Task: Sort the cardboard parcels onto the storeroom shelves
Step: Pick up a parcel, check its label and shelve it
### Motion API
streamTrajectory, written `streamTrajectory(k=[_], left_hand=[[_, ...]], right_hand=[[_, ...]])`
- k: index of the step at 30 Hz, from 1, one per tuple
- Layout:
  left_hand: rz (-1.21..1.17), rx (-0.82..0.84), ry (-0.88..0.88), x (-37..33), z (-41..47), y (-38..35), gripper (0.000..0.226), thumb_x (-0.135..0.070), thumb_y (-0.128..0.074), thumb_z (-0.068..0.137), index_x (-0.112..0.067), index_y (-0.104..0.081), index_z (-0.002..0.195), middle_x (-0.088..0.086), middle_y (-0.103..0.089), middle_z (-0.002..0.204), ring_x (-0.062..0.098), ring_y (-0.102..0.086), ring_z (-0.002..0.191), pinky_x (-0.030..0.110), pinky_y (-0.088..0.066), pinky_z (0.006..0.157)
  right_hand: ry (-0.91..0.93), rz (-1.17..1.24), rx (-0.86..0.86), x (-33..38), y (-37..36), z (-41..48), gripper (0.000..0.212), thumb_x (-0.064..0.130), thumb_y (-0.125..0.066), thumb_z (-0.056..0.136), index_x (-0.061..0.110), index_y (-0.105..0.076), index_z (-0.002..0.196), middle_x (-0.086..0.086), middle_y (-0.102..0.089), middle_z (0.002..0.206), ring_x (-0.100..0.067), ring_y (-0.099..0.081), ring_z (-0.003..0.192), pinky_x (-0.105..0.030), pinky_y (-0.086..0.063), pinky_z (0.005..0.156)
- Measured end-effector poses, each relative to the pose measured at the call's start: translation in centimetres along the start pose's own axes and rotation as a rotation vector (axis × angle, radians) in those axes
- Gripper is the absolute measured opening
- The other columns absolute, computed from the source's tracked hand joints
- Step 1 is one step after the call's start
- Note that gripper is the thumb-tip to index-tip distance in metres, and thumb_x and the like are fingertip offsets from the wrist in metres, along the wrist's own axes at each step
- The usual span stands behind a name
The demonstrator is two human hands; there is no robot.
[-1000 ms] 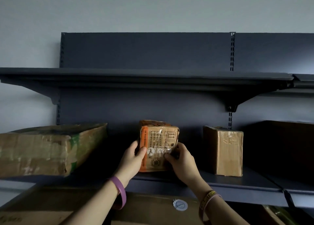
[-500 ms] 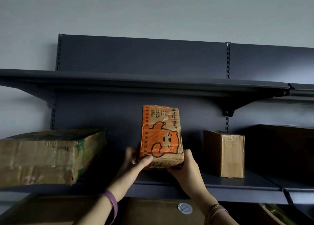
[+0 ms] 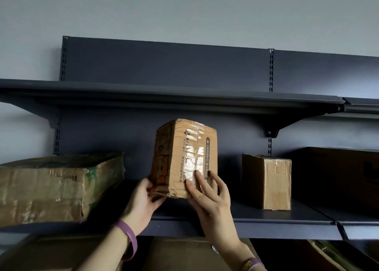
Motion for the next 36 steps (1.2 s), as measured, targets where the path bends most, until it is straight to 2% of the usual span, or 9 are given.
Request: streamTrajectory(k=[5,7,10,14,17,22,25,30,36], left_hand=[[0.022,0.078,-0.165,-0.8,-1.0,0.1,0.033,-0.014,-0.042,0.096,-0.035,-0.061,0.111,0.009,-0.067,0.115,0.024,-0.063,0.104,0.044,-0.053,0.084],[0.044,0.144,-0.122,-0.8,-1.8,-0.1,0.026,-0.036,-0.053,0.092,-0.031,-0.063,0.116,0.009,-0.065,0.122,0.023,-0.06,0.113,0.045,-0.048,0.095],[0.132,0.29,-0.119,-0.8,-2.2,-0.3,0.071,-0.055,-0.074,0.07,-0.03,-0.05,0.132,0.003,-0.064,0.127,0.023,-0.059,0.119,0.05,-0.043,0.101],[0.058,0.342,-0.134,-1.2,-2.6,-0.5,0.053,-0.03,-0.067,0.08,-0.024,-0.053,0.132,0.006,-0.063,0.128,0.021,-0.06,0.118,0.045,-0.049,0.095],[-0.073,0.358,-0.054,-1.4,-2.5,-0.1,0.051,-0.034,-0.061,0.081,-0.021,-0.055,0.13,0.01,-0.064,0.126,0.022,-0.062,0.115,0.038,-0.056,0.087],[-0.108,0.374,0.087,-1.4,-2.8,-0.1,0.057,-0.047,-0.049,0.082,-0.013,-0.058,0.127,0.017,-0.064,0.123,0.026,-0.063,0.113,0.041,-0.054,0.089],[-0.049,0.313,0.048,-1.2,-2.3,-0.4,0.044,-0.039,-0.045,0.094,-0.016,-0.053,0.131,0.016,-0.066,0.12,0.031,-0.065,0.108,0.044,-0.056,0.085],[0.22,0.033,-0.218,-1.1,-2.0,-0.9,0.018,-0.013,-0.04,0.1,-0.023,-0.053,0.107,0.007,-0.067,0.095,0.014,-0.066,0.067,0.028,-0.054,0.052],[0.434,0.324,-0.134,-0.4,-2.3,-1.5,0.063,-0.082,-0.037,0.076,-0.045,-0.062,0.12,-0.01,-0.068,0.12,0.007,-0.063,0.112,0.036,-0.045,0.096]], right_hand=[[0.034,0.038,0.085,1.0,-0.1,0.0,0.045,0.004,-0.063,0.089,0.021,-0.062,0.131,-0.003,-0.045,0.149,-0.04,-0.031,0.141,-0.048,-0.03,0.113],[0.043,0.014,0.059,1.6,0.1,0.1,0.04,0.004,-0.063,0.089,0.02,-0.066,0.126,-0.007,-0.05,0.144,-0.037,-0.037,0.138,-0.049,-0.039,0.109],[0.113,-0.023,0.055,2.8,0.4,0.5,0.029,0.017,-0.053,0.096,0.02,-0.072,0.118,-0.009,-0.053,0.141,-0.035,-0.044,0.134,-0.051,-0.045,0.103],[0.091,0.178,0.018,2.9,1.5,0.5,0.025,0.014,-0.053,0.094,0.022,-0.067,0.112,-0.004,-0.046,0.147,-0.024,-0.036,0.141,-0.038,-0.034,0.115],[-0.279,0.432,-0.209,0.8,2.9,1.2,0.016,0.022,-0.055,0.097,0.027,-0.054,0.111,0.002,-0.046,0.137,-0.014,-0.043,0.133,-0.039,-0.039,0.11],[-0.844,0.926,0.144,-1.3,1.2,2.0,0.076,0.052,-0.065,0.075,0.032,-0.036,0.143,0.004,-0.052,0.142,-0.014,-0.05,0.131,-0.037,-0.045,0.106],[-0.824,1.008,0.283,-0.9,0.5,1.3,0.052,0.063,-0.064,0.077,0.04,-0.06,0.123,0.003,-0.071,0.118,-0.017,-0.067,0.11,-0.031,-0.058,0.084],[-0.678,0.96,0.189,-1.1,0.3,0.8,0.049,0.051,-0.066,0.085,0.037,-0.057,0.131,0.003,-0.065,0.129,-0.018,-0.06,0.122,-0.046,-0.049,0.1],[-0.67,0.794,0.195,-1.2,-0.2,0.4,0.082,0.065,-0.076,0.066,0.047,-0.044,0.14,0.008,-0.054,0.133,-0.01,-0.056,0.124,-0.041,-0.046,0.106]])
Point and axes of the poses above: each hand's wrist, its own z-axis towards the middle knuckle, its own y-axis out of the back of the hand, x = y × z, the point moved 4 cm from there along z, towards the middle knuckle
